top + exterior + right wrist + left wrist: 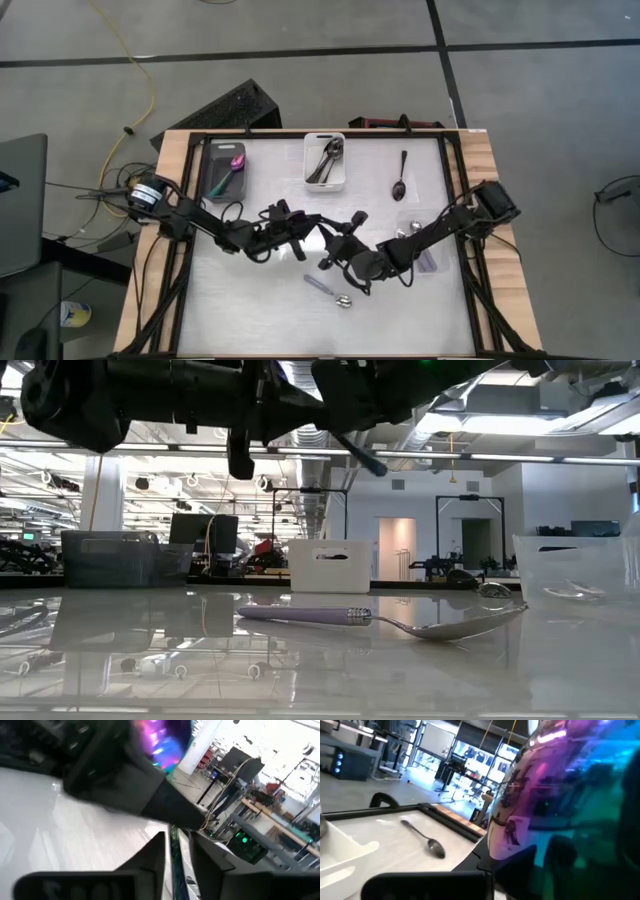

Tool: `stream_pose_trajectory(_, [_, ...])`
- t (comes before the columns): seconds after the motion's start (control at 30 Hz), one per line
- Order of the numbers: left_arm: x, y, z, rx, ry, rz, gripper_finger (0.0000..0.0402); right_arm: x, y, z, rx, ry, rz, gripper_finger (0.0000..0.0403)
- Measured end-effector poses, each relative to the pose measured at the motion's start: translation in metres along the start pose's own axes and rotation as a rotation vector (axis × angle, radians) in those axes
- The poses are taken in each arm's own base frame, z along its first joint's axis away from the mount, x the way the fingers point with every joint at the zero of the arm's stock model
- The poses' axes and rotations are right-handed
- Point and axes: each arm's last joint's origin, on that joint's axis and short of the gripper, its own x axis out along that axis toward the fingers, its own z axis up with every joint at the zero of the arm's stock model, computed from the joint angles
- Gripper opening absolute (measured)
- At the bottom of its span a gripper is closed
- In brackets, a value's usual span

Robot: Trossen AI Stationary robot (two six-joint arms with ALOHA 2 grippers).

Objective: Sort silverware by color (type)
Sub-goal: Put the blue spoon into the black bin

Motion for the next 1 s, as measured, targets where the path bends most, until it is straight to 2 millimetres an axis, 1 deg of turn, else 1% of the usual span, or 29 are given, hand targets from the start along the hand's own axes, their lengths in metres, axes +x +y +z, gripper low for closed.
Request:
stream_pose_trajectory(0.1, [0.001,-0.001,0.011,0.017,0.020,0.012,0.0000,-0.004,0.001,0.001,-0.041,-0.004,0.011,0.0146])
stream_pose_trajectory(0.23, [0.001,0.002,0.029,0.074,0.112,0.051,0.0000,-0.012,-0.008,0.014,-0.040,-0.024,0.035,0.0205])
stream_pose_trajectory(0.33, [0.002,0.007,0.055,0.136,0.203,0.102,0.0000,-0.021,-0.016,0.017,-0.081,-0.007,0.101,0.0243])
stream_pose_trajectory(0.4, [0.002,0.014,0.079,0.184,0.290,0.166,0.0000,-0.026,-0.023,0.018,-0.061,0.020,0.196,0.0256])
stream_pose_trajectory(0.47, [0.003,0.026,0.103,0.243,0.421,0.255,0.0000,-0.030,-0.031,0.018,-0.017,0.061,0.311,0.0261])
stream_pose_trajectory(0.57, [0.003,0.050,0.141,0.280,0.631,0.401,0.0000,-0.031,-0.036,0.013,0.026,0.137,0.445,0.0263])
stream_pose_trajectory(0.7, [-0.001,0.085,0.188,0.290,0.899,0.607,0.0000,-0.027,-0.036,0.006,0.039,0.199,0.476,0.0263])
stream_pose_trajectory(0.77, [-0.006,0.103,0.206,0.262,1.004,0.700,0.0000,-0.026,-0.034,0.003,0.031,0.211,0.476,0.0263])
stream_pose_trajectory(0.83, [-0.011,0.121,0.217,0.221,1.101,0.768,0.0000,-0.025,-0.031,-0.001,0.014,0.229,0.485,0.0263])
stream_pose_trajectory(0.9, [-0.016,0.139,0.224,0.183,1.173,0.811,0.0000,-0.023,-0.028,-0.002,0.037,0.231,0.492,0.0262])
stream_pose_trajectory(1.0, [-0.021,0.164,0.225,0.113,1.241,0.863,0.0000,-0.024,-0.026,-0.005,0.032,0.242,0.507,0.0262])
